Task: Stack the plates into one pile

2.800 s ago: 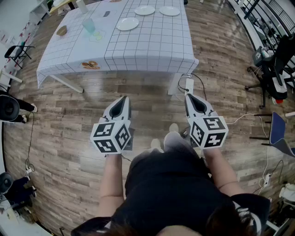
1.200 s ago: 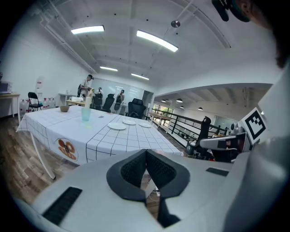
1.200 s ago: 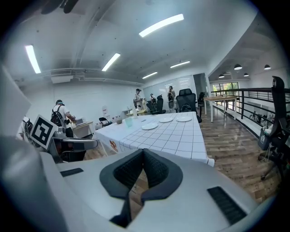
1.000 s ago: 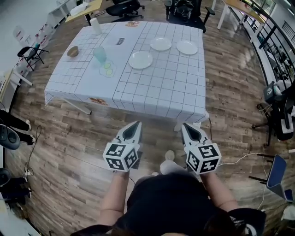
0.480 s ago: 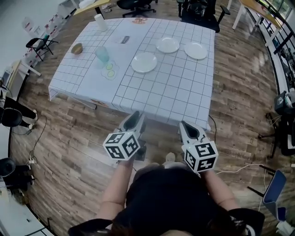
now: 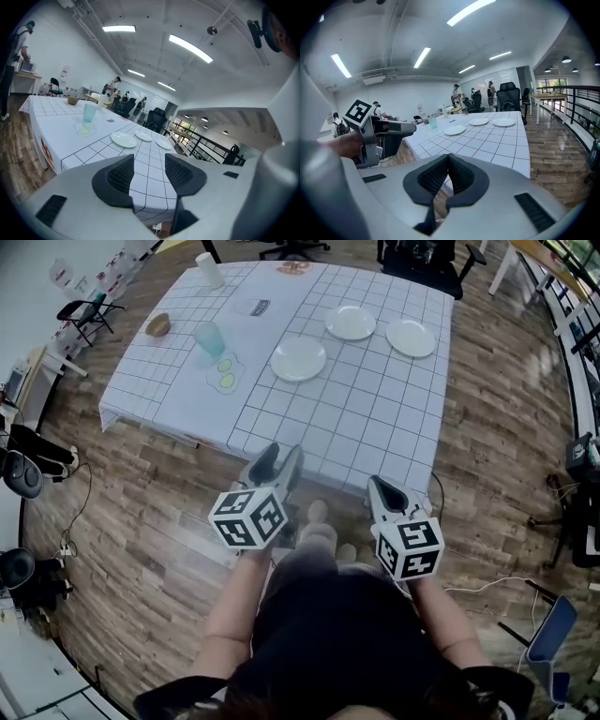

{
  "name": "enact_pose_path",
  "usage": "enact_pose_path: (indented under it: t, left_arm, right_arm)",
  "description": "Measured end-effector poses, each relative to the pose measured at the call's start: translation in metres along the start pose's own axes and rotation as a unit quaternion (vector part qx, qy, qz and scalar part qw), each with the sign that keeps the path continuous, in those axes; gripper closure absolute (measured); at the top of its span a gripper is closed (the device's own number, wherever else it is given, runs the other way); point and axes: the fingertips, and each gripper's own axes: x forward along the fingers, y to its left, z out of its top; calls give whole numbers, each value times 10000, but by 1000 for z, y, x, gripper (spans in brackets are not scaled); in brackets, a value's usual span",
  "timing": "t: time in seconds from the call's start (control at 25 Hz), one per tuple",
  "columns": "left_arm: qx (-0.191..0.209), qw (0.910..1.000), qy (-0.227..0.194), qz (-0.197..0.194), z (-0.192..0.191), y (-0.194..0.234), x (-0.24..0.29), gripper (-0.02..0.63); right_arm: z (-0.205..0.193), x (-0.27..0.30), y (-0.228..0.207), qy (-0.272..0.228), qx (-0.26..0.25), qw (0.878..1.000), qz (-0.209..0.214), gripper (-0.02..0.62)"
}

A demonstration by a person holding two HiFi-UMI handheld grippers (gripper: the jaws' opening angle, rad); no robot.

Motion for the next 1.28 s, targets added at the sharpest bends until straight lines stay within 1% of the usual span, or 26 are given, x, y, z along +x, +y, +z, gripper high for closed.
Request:
enact_pose_path:
  t: [0.12,0.24,0.36,0.48,0.64,0.88,1.04,1.12,1.28]
  left_arm:
    - [-35,10000,18,-10,7,11,17,400]
    - [-168,9998,35,-61,15,24,38,402]
    - [-295,9994,146,-93,23,39,62,400]
    - [-461,9987,227,-48,30,61,87,400]
    - [-886,9957,286,-2,39,91,116,397]
    - [-1263,9908,476,42,50,122,156,391]
    - [-1596,9855,566,113,52,142,178,391]
    - [-1683,9835,651,122,53,149,189,391]
    - [-1691,9813,894,230,52,164,205,391]
  right_arm:
    - [6,11,-6,9,15,10000,-44,580]
    - [15,26,-12,8,-9,9999,-124,580]
    - [24,46,-18,70,-34,9998,-198,580]
    - [34,72,-22,154,-88,9996,-227,580]
    - [44,106,-26,307,-86,9992,-246,580]
    - [56,151,-35,527,-96,9981,-292,580]
    - [64,175,-41,601,-101,9975,-346,580]
    - [67,186,-44,639,-87,9973,-357,580]
    - [72,204,-49,713,-22,9967,-379,580]
